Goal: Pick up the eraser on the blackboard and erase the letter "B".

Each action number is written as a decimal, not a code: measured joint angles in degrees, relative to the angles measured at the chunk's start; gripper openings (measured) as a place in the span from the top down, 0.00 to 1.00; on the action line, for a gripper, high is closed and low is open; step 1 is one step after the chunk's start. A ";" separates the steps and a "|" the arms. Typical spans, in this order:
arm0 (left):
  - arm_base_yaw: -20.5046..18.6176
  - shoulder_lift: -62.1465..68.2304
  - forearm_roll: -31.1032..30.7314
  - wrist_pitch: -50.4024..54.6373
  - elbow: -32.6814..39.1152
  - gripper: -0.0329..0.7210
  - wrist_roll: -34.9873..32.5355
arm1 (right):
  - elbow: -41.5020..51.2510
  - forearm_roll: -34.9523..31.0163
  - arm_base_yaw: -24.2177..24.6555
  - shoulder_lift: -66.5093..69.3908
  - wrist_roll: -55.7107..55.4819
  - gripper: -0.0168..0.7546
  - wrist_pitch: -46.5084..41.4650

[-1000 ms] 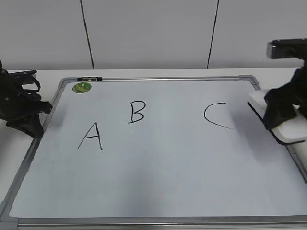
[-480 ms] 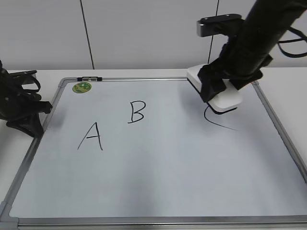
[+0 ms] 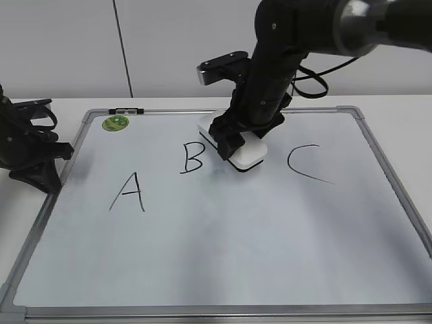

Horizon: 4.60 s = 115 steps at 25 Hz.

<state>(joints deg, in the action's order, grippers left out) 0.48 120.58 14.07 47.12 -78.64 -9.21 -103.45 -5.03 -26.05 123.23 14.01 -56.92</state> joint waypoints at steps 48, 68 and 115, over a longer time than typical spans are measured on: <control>0.00 0.00 0.12 0.10 -0.14 0.91 0.00 | -23.42 5.44 -0.90 19.79 0.79 0.28 -0.59; 0.00 0.00 0.12 0.10 -0.14 0.91 0.00 | -24.02 6.46 -7.79 19.92 3.41 0.28 -5.42; 0.00 0.00 0.05 0.10 -0.14 0.91 0.00 | -24.45 11.37 -2.11 20.26 -4.31 0.28 -6.93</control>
<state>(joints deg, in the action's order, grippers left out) 0.48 120.58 14.12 47.22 -78.78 -9.21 -127.89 6.34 -28.16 143.48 9.70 -63.85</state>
